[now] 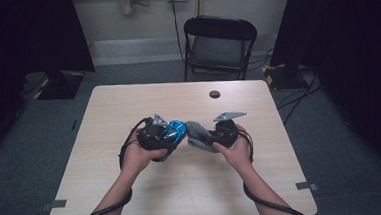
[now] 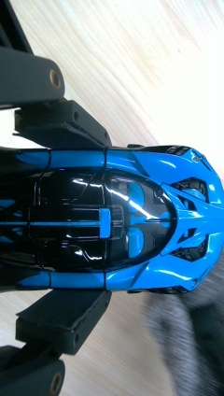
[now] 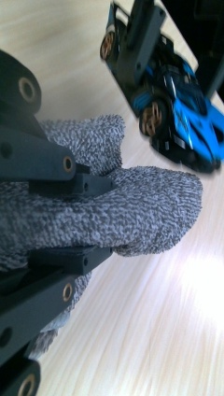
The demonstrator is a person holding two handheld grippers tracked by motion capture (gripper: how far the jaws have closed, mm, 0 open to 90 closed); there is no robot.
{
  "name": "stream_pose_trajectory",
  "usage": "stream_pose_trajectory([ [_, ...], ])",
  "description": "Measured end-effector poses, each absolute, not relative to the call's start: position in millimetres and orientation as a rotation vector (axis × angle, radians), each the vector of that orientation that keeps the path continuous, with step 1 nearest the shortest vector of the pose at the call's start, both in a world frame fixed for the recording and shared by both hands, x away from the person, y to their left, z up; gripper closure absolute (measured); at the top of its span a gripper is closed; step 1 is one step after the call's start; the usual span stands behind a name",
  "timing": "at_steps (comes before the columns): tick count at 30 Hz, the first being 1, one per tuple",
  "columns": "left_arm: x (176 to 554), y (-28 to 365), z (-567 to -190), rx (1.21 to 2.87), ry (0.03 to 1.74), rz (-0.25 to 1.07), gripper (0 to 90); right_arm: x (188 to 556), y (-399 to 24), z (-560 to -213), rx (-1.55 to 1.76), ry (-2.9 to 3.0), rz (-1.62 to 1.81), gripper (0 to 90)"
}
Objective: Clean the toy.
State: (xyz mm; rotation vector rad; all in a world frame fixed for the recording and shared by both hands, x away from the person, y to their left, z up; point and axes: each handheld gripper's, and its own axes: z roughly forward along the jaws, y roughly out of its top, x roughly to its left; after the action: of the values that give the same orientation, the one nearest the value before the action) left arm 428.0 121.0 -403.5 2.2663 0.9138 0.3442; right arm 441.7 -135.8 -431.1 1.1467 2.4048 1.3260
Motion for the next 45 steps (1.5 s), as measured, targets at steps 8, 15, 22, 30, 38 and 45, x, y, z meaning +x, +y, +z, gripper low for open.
stream_pose_trajectory([
  [8, 432, 116, -406, 2.276, 0.917, 0.323, 28.0, 436, -118, -439, 1.084, 2.462, 1.359, 71.9],
  [15, 433, 116, -408, 2.270, 0.930, 0.317, 28.0, 433, -111, -443, 1.040, 2.500, 1.358, 71.9],
  [22, 436, 114, -406, 2.272, 0.931, 0.317, 27.9, 428, -102, -449, 0.990, 2.541, 1.354, 71.9],
  [30, 441, 113, -404, 2.262, 0.950, 0.315, 28.0, 422, -88, -455, 0.948, 2.582, 1.359, 71.9],
  [38, 444, 113, -401, 2.241, 0.967, 0.323, 27.9, 417, -77, -461, 0.906, 2.620, 1.378, 71.9],
  [45, 446, 116, -401, 2.230, 0.987, 0.324, 27.9, 408, -64, -468, 0.829, 2.696, 1.344, 71.9],
])
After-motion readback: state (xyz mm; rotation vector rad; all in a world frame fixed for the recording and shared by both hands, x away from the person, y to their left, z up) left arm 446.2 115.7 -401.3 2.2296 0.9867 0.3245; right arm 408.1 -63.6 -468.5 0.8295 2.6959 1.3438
